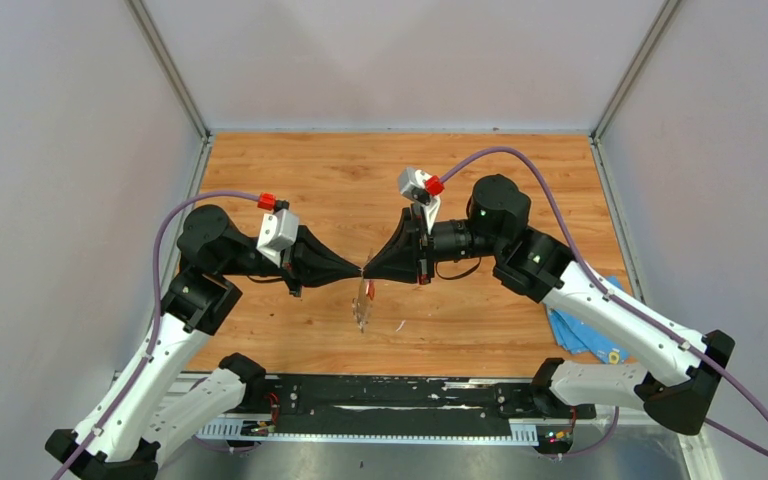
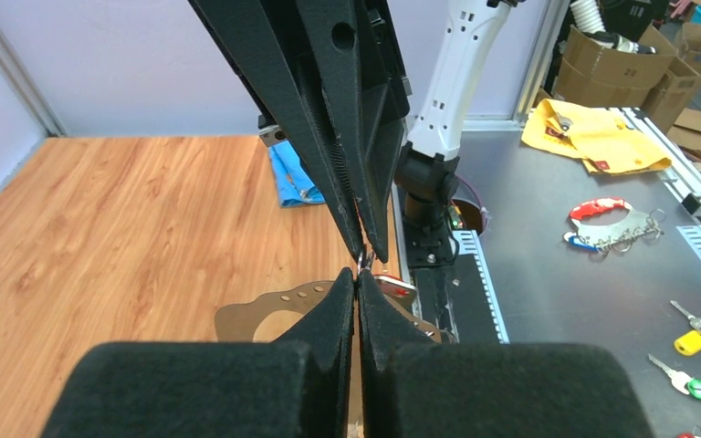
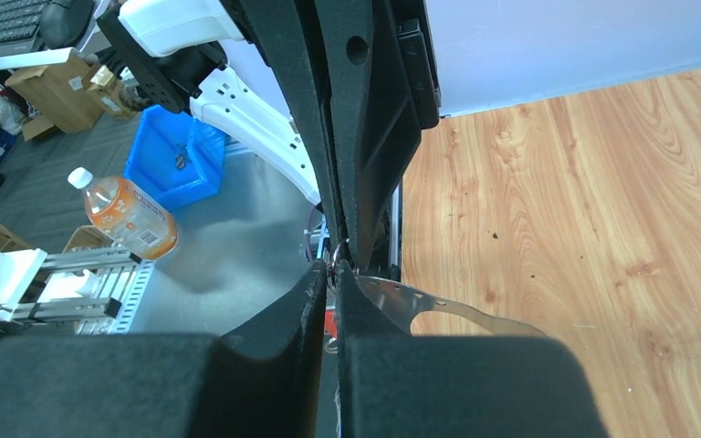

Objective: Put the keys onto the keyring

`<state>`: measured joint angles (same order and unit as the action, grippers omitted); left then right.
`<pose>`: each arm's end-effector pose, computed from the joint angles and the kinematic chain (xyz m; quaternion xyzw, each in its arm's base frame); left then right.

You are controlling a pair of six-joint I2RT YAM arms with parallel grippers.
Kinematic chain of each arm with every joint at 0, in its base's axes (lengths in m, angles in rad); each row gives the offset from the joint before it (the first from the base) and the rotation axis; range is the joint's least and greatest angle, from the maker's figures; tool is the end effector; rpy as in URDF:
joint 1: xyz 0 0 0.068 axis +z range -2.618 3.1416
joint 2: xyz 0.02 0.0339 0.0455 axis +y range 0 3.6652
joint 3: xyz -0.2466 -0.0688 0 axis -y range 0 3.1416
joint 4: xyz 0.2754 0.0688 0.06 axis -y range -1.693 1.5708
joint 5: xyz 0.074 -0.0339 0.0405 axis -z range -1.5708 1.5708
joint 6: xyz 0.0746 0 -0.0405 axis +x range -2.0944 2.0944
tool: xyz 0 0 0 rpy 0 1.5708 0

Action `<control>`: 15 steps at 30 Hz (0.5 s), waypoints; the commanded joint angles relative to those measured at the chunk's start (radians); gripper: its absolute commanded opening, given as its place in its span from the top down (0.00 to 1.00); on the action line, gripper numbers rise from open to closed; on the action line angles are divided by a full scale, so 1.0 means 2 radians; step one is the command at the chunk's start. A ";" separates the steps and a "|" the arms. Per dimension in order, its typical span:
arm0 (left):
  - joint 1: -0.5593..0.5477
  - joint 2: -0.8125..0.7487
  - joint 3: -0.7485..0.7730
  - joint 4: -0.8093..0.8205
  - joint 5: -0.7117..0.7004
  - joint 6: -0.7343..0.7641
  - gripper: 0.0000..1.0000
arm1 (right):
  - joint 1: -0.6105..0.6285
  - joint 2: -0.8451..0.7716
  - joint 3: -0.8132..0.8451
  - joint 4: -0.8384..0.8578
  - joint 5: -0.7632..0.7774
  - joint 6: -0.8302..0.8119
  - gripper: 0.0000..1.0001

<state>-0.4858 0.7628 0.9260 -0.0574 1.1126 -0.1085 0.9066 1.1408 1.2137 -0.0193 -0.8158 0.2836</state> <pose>0.1546 -0.1573 0.3991 0.4921 0.4842 -0.5225 0.5003 0.1498 0.2795 0.4243 -0.4676 0.5128 0.5995 0.3987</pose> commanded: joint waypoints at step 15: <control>-0.002 0.002 0.010 -0.177 0.019 0.183 0.85 | -0.003 0.032 0.088 -0.179 0.040 -0.072 1.00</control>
<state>-0.4858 0.7589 0.9199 -0.1532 1.1122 0.0154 0.9066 1.1854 1.3098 -0.2024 -0.7761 0.2169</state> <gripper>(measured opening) 0.116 0.009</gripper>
